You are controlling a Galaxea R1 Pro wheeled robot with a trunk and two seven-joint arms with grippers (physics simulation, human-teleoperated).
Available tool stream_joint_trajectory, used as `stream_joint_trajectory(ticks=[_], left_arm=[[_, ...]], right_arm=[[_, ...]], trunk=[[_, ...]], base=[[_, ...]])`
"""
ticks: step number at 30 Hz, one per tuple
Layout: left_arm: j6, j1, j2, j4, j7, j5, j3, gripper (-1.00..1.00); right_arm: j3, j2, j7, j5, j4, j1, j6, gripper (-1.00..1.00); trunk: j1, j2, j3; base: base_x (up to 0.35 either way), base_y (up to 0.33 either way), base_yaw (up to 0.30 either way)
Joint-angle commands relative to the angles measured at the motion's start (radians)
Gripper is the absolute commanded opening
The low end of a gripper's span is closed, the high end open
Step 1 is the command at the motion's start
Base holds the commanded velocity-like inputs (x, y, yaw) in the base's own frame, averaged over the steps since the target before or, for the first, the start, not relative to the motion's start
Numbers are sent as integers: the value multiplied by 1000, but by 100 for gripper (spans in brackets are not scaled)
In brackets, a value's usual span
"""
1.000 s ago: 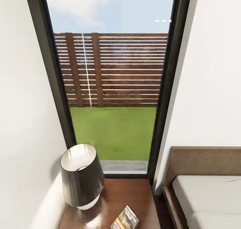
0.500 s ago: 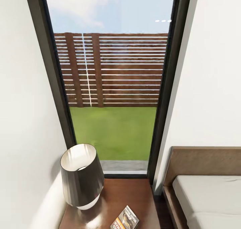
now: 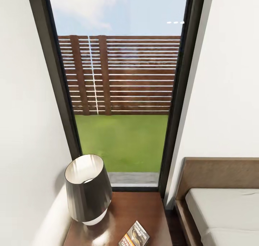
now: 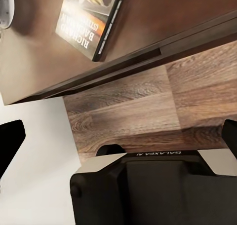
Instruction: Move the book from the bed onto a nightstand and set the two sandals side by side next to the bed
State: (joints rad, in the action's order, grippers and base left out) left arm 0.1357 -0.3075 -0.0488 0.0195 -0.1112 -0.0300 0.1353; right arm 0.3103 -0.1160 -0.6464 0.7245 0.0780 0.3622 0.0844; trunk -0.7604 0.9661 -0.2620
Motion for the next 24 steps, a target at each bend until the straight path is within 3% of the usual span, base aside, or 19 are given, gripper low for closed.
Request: stream_joint_trajectory(ticks=[1,24], left_arm=[[3,-1,0,-1,-2,-3,6,100],[4,-1,0,-1,-2,-4,6,100]], right_arm=[[5,0,-6,11,2,1,6,100],[4,1,-6,12,2,1,6,100]], trunk=[[0,1,-1],[0,1,-1]], base=[[0,0,0],[0,0,0]])
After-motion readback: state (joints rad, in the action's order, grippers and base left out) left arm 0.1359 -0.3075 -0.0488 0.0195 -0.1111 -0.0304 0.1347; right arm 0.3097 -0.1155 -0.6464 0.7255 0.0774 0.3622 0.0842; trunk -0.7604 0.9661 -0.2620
